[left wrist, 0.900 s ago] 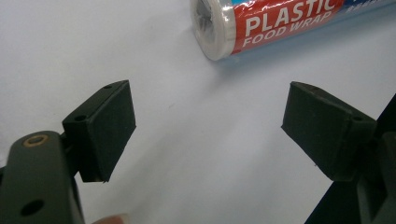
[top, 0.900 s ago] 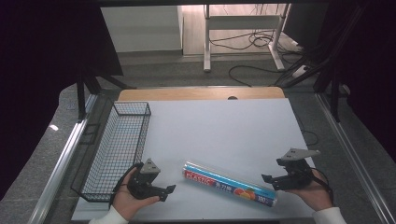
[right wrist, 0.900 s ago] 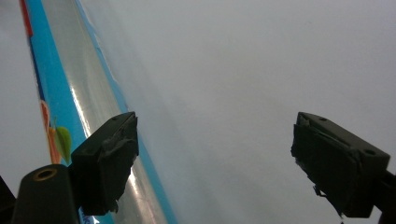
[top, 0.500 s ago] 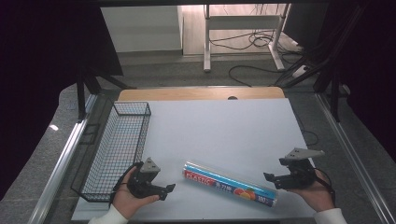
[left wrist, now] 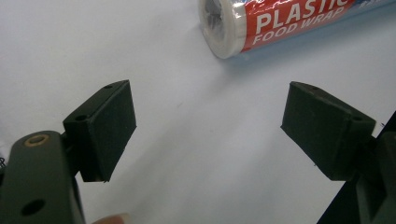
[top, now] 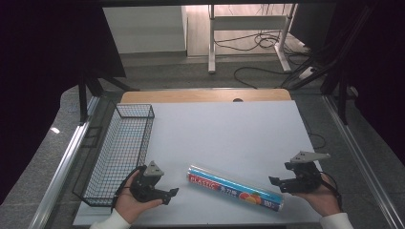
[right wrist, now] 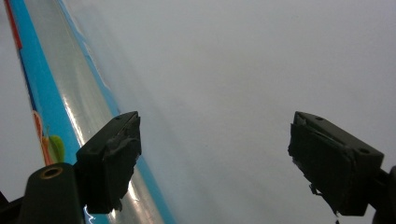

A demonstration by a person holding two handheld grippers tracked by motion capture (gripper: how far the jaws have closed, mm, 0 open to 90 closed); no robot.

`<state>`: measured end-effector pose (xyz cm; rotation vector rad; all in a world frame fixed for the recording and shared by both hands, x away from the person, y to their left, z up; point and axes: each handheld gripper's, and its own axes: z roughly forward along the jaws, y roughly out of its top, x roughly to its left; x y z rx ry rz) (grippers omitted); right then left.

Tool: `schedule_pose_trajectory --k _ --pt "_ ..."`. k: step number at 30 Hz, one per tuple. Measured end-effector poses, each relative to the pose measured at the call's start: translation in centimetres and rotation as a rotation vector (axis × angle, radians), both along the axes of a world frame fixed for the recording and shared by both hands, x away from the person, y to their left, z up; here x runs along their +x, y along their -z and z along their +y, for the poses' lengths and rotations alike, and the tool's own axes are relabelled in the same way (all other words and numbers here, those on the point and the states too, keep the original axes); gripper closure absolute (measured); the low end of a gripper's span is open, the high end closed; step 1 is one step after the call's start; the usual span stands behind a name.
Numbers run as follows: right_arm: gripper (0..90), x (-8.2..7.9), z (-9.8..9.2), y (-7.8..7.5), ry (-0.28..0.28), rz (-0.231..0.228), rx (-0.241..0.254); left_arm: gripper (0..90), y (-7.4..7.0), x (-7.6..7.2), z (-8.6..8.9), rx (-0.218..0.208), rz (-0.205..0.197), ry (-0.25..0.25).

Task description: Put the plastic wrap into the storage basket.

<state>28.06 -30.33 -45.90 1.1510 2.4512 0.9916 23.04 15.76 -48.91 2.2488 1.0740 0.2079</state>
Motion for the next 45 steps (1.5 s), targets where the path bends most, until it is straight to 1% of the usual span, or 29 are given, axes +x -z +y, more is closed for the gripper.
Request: schedule_pose_trajectory --k 2,8,12,13,15,16,18,25,28,29,31,32,33,35,36,37,38,39,42,44,45 --pt "17.4 0.0 0.0 0.0 0.0 0.007 -0.003 17.6 0.0 0.0 0.0 0.003 0.001 0.001" --pt "17.8 0.0 0.0 0.0 -0.011 0.005 -0.01 17.5 0.1 0.0 -0.1 0.011 0.005 0.002" --pt "17.8 -0.1 0.2 -0.5 -0.02 0.002 -0.011 17.4 0.1 0.0 -0.1 0.013 0.005 0.002" --pt "17.8 -0.1 0.2 -0.6 -0.024 0.0 -0.013 17.4 0.1 0.0 -0.2 0.01 0.006 -0.005" --pt "17.8 -0.2 0.6 -1.0 -0.033 -0.004 -0.01 17.3 0.1 0.1 -0.1 0.012 0.007 -0.004" --pt "17.8 -0.2 0.9 -1.3 -0.047 -0.006 -0.013 17.3 0.2 0.1 -0.1 0.013 0.008 -0.003" --pt "17.8 -0.2 1.2 -1.4 -0.056 -0.008 -0.015 17.2 0.2 0.1 -0.1 0.013 0.009 -0.001" --pt "17.9 -0.1 2.0 -1.2 -0.083 0.013 -0.022 17.2 0.3 0.2 -0.1 0.012 0.012 -0.002" --pt "17.8 -0.2 2.6 -1.3 -0.1 0.013 -0.025 17.2 0.3 0.2 -0.1 0.016 0.013 0.003" --pt "17.2 -0.3 3.0 -1.5 -0.117 0.014 -0.031 17.2 0.3 0.2 -0.1 0.019 0.011 0.006" --pt "16.9 -0.3 3.2 -1.5 -0.125 0.013 -0.036 17.1 0.3 0.2 -0.2 0.021 0.012 0.007" --pt "16.5 -0.5 3.9 -1.7 -0.148 0.016 -0.049 17.1 0.3 0.2 -0.2 0.024 0.013 0.008" --pt "16.5 -0.5 3.9 -1.7 -0.148 0.016 -0.049 17.1 0.3 0.2 -0.2 0.024 0.013 0.008" --pt "16.3 -0.5 4.5 -1.7 -0.178 0.018 -0.059 17.1 0.3 0.2 -0.2 0.024 0.012 0.008" --pt "15.6 -0.6 5.2 -1.7 -0.2 0.028 -0.073 17.1 0.3 0.2 -0.2 0.023 0.012 0.007" --pt "15.6 -0.6 5.2 -1.7 -0.2 0.028 -0.073 17.1 0.3 0.2 -0.1 0.022 0.012 0.006" --pt "15.4 -0.5 5.8 -1.6 -0.217 0.035 -0.083 17.1 0.3 0.2 -0.1 0.018 0.01 0.0" --pt "15.4 -0.5 5.8 -1.6 -0.217 0.035 -0.083 17.1 0.3 0.2 -0.1 0.018 0.01 0.0" --pt "15.4 -0.3 7.1 -1.5 -0.252 0.045 -0.1 17.0 0.3 0.2 -0.1 0.018 0.01 0.0" --pt "15.5 -0.1 8.1 -1.4 -0.286 0.051 -0.117 17.0 0.3 0.2 -0.1 0.02 0.011 0.001" --pt "15.5 -0.1 8.1 -1.4 -0.286 0.051 -0.117 17.0 0.3 0.2 -0.1 0.02 0.012 0.0"
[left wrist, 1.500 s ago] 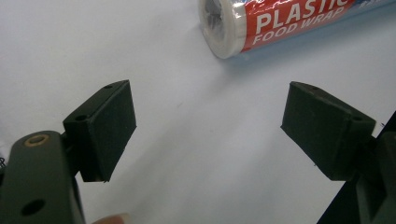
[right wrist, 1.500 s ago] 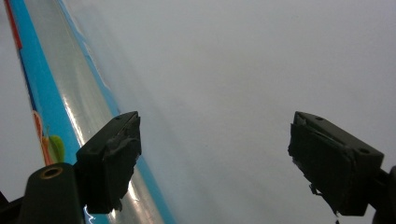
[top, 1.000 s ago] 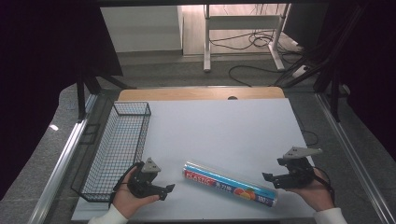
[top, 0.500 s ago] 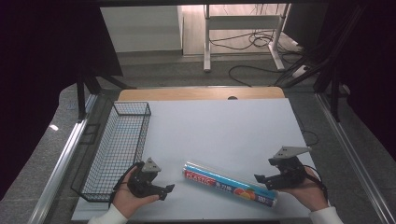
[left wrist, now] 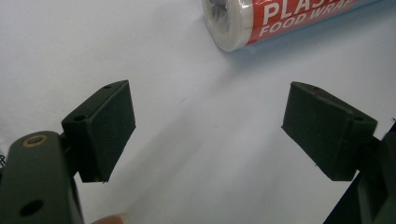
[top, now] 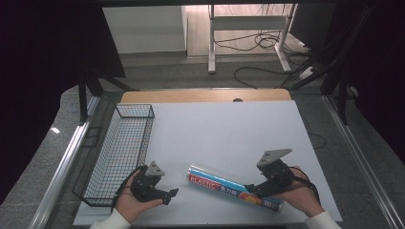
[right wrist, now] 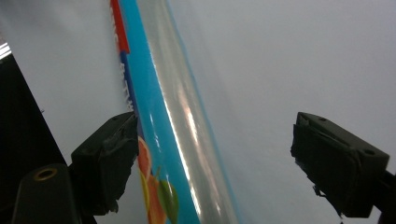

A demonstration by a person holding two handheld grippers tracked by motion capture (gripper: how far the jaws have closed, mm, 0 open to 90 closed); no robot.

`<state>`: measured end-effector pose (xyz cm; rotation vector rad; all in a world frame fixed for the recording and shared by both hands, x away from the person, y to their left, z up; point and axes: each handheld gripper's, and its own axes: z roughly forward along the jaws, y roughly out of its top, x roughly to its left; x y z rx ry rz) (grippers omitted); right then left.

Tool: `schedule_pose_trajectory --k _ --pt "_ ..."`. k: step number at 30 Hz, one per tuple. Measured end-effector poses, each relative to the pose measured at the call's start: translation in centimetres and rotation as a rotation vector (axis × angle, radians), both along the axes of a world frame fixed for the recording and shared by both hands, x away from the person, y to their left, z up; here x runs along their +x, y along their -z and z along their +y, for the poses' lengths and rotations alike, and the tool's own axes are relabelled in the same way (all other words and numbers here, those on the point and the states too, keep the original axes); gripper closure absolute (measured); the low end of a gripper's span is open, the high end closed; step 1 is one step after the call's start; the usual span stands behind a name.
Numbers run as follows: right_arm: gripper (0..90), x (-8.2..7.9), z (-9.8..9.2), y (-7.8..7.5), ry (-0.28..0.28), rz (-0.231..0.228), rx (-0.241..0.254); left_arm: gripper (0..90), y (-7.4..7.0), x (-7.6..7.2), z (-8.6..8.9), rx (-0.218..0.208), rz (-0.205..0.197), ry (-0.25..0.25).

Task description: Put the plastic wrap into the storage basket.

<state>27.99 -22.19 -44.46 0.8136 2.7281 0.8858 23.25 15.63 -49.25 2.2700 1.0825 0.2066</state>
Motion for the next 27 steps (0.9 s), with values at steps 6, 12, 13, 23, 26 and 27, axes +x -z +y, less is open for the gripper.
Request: schedule_pose_trajectory --k 6,12,13,23,26,27 --pt "16.5 0.6 2.8 0.4 -0.063 0.044 -0.037 16.9 -0.1 0.0 0.1 -0.003 -0.006 -0.001" --pt "17.3 0.7 5.0 1.2 -0.108 0.095 -0.088 16.9 -0.1 0.0 0.1 0.001 -0.004 0.003" --pt "17.6 0.7 5.3 1.3 -0.113 0.104 -0.093 16.9 -0.1 0.0 0.1 0.001 -0.004 0.003" --pt "18.7 1.2 6.1 2.0 -0.123 0.138 -0.145 16.9 0.0 0.0 0.2 0.005 0.0 0.008" --pt "18.7 1.2 5.7 2.2 -0.131 0.157 -0.163 16.9 0.0 0.0 0.2 0.006 0.001 0.01" --pt "18.6 1.2 5.6 2.4 -0.134 0.164 -0.172 16.9 0.0 0.0 0.2 0.007 0.001 0.011"
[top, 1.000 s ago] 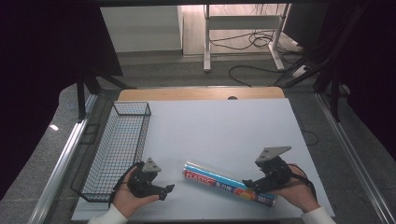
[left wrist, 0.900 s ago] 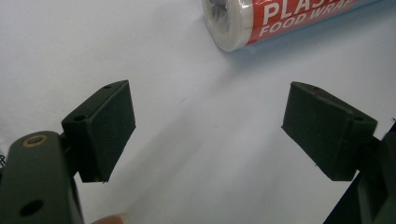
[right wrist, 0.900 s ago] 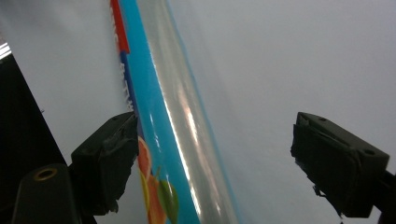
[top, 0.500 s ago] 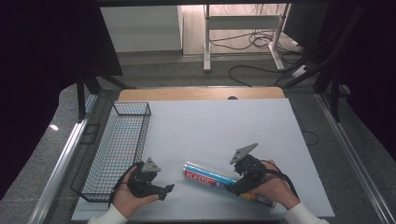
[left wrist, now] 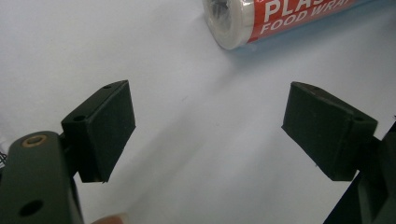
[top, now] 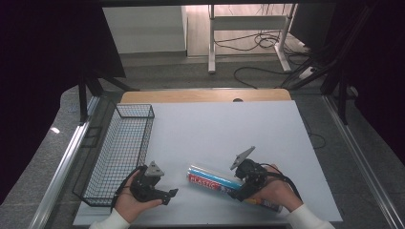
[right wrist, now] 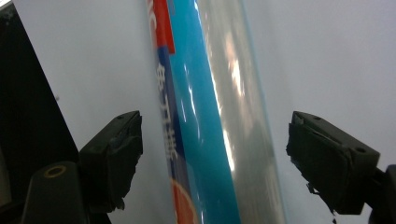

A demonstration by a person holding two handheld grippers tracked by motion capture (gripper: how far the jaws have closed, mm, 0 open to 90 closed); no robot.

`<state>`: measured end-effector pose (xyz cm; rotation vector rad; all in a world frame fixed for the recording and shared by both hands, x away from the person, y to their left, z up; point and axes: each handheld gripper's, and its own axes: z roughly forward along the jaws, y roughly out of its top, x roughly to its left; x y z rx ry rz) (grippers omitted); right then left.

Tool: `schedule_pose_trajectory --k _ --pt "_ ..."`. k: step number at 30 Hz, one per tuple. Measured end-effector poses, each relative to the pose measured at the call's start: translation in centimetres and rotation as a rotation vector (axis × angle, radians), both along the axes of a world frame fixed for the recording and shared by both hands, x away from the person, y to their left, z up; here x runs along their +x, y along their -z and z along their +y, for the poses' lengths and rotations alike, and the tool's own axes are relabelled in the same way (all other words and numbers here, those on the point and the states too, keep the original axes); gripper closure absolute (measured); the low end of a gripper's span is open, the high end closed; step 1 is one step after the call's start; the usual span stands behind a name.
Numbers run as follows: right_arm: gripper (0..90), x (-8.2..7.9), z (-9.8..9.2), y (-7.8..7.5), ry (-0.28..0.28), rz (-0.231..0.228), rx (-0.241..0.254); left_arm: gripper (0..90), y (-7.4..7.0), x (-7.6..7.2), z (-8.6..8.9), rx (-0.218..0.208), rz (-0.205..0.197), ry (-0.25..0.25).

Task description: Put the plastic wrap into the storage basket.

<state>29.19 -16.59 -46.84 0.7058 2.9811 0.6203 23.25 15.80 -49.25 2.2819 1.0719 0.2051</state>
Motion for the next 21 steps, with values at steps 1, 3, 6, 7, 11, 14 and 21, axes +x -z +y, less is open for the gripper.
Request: schedule_pose_trajectory --k 1,3,6,7,11,14,21 --pt "18.5 0.0 0.0 0.2 -0.002 0.008 -0.013 16.9 0.0 0.0 0.0 0.0 0.0 0.001" --pt "18.2 -0.1 0.0 0.6 -0.013 0.023 -0.045 16.8 0.0 0.0 0.0 0.002 0.001 0.002" --pt "17.9 -0.1 -0.1 1.4 -0.011 0.047 -0.096 16.8 0.0 0.0 0.0 0.001 0.0 0.001" --pt "17.9 -0.1 -0.1 1.4 -0.011 0.047 -0.096 16.8 0.0 0.0 0.0 0.001 0.0 0.001" --pt "19.8 -0.1 -0.5 1.7 -0.011 0.061 -0.115 16.8 0.1 0.0 0.0 0.005 0.002 0.004" --pt "22.1 -0.1 -0.5 1.9 -0.02 0.06 -0.13 16.8 0.1 0.0 -0.1 0.007 0.002 0.005" --pt "28.3 -0.1 -0.5 2.0 -0.031 0.037 -0.169 16.7 0.1 0.0 -0.1 0.009 0.004 0.004"
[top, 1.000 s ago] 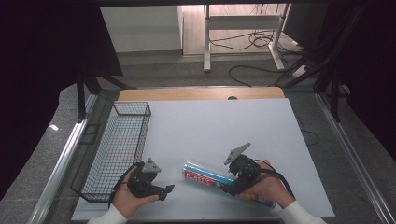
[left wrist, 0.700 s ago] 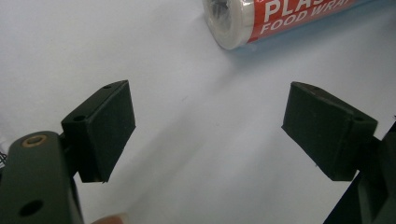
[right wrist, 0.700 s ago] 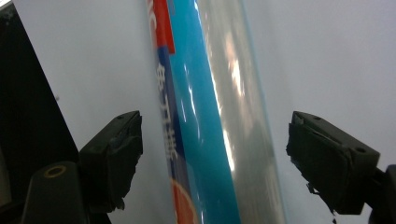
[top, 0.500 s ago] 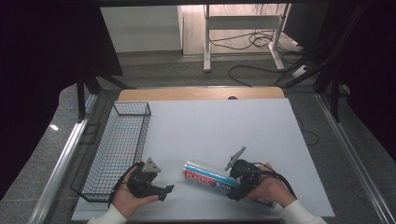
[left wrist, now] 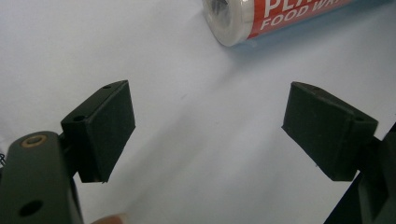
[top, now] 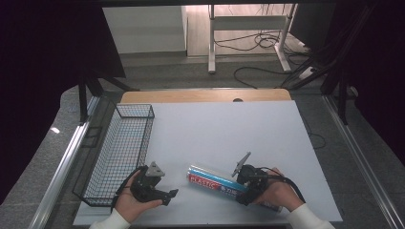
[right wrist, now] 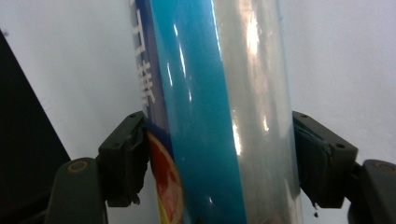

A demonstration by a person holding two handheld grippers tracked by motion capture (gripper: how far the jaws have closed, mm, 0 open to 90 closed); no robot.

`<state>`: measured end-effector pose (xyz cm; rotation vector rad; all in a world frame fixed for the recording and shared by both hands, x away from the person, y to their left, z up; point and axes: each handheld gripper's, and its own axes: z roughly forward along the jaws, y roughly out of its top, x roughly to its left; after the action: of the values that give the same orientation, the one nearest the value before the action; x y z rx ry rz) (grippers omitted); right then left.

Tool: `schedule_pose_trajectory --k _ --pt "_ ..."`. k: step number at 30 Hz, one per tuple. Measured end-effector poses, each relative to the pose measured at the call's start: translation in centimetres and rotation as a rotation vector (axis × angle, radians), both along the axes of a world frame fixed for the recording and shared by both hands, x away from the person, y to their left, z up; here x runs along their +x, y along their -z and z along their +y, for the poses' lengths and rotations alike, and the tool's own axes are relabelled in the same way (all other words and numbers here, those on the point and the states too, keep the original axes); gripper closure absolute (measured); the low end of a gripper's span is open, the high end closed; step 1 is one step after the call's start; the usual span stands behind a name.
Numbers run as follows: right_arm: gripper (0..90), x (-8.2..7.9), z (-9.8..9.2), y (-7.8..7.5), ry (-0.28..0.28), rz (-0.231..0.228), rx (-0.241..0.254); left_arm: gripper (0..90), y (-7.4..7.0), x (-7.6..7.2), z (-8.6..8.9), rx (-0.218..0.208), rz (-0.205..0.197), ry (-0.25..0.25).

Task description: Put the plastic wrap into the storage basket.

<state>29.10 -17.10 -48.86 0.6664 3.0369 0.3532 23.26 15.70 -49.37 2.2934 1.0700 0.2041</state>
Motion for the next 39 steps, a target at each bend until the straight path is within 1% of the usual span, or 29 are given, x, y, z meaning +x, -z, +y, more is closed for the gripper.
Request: schedule_pose_trajectory --k 1,4,6,8,11,15,16,17,20,21,22,23,24,25,26,28,32,36,37,38,39 --pt "28.4 0.0 0.1 0.1 -0.003 -0.003 -0.01 16.7 0.0 0.0 0.0 0.0 0.0 0.0" --pt "28.9 0.1 0.1 0.1 -0.01 0.004 -0.016 16.7 0.0 0.0 0.0 0.0 0.001 0.0" --pt "29.4 0.0 0.2 0.2 -0.02 -0.01 -0.024 16.7 0.0 0.0 0.0 -0.002 0.004 0.003" --pt "30.1 0.0 0.3 0.1 -0.025 -0.008 -0.025 16.7 0.0 0.0 -0.1 -0.003 0.007 0.005" --pt "31.0 -0.2 0.4 0.1 -0.043 -0.031 -0.037 16.7 0.0 0.0 -0.1 -0.004 0.007 0.003" --pt "31.2 -0.2 0.4 0.0 -0.049 -0.034 -0.031 16.7 0.0 0.0 0.0 -0.005 0.007 0.002" --pt "31.4 -0.1 0.2 0.0 -0.052 -0.014 -0.02 16.7 0.0 0.0 0.0 -0.005 0.008 0.002" --pt "31.4 -0.1 0.2 0.0 -0.052 -0.014 -0.02 16.7 0.1 0.1 0.0 -0.006 0.009 0.002" --pt "31.7 0.0 0.1 0.0 -0.031 0.013 0.003 16.7 0.1 0.1 0.0 -0.006 0.01 0.001" --pt "31.8 0.0 0.0 -0.1 -0.024 0.022 0.025 16.7 0.1 0.1 0.0 -0.006 0.01 0.002" --pt "31.8 0.0 0.0 -0.1 -0.024 0.022 0.025 16.7 0.1 0.1 0.0 -0.006 0.01 0.002" --pt "31.9 0.1 -0.2 -0.5 -0.009 0.039 0.059 16.7 0.1 0.1 0.0 -0.007 0.01 0.002" --pt "32.0 0.2 -0.3 -0.7 -0.005 0.047 0.079 16.7 0.1 0.1 0.0 -0.006 0.01 0.003" --pt "32.0 0.2 -0.3 -0.7 -0.005 0.047 0.079 16.7 0.1 0.1 0.0 -0.006 0.01 0.003" --pt "32.0 0.2 -0.4 -0.8 0.004 0.049 0.101 16.7 0.0 0.0 0.0 -0.006 0.01 0.003" --pt "32.1 0.3 -0.5 -1.1 0.013 0.059 0.125 16.7 0.0 0.0 0.0 -0.007 0.009 0.003" --pt "32.2 0.3 -0.7 -1.0 0.029 0.073 0.144 16.7 0.0 0.0 0.0 -0.008 0.009 0.004" --pt "32.3 0.3 -0.8 -0.9 0.05 0.063 0.155 16.7 0.0 0.0 0.1 -0.011 0.01 0.005" --pt "32.4 0.4 -0.8 -1.0 0.06 0.051 0.165 16.7 0.0 0.1 0.1 -0.011 0.011 0.005" --pt "32.4 0.4 -0.8 -1.0 0.06 0.051 0.165 16.7 0.0 0.0 0.1 -0.012 0.01 0.005" --pt "32.4 0.4 -0.9 -1.1 0.067 0.051 0.176 16.7 0.0 0.1 0.1 -0.014 0.01 0.005"
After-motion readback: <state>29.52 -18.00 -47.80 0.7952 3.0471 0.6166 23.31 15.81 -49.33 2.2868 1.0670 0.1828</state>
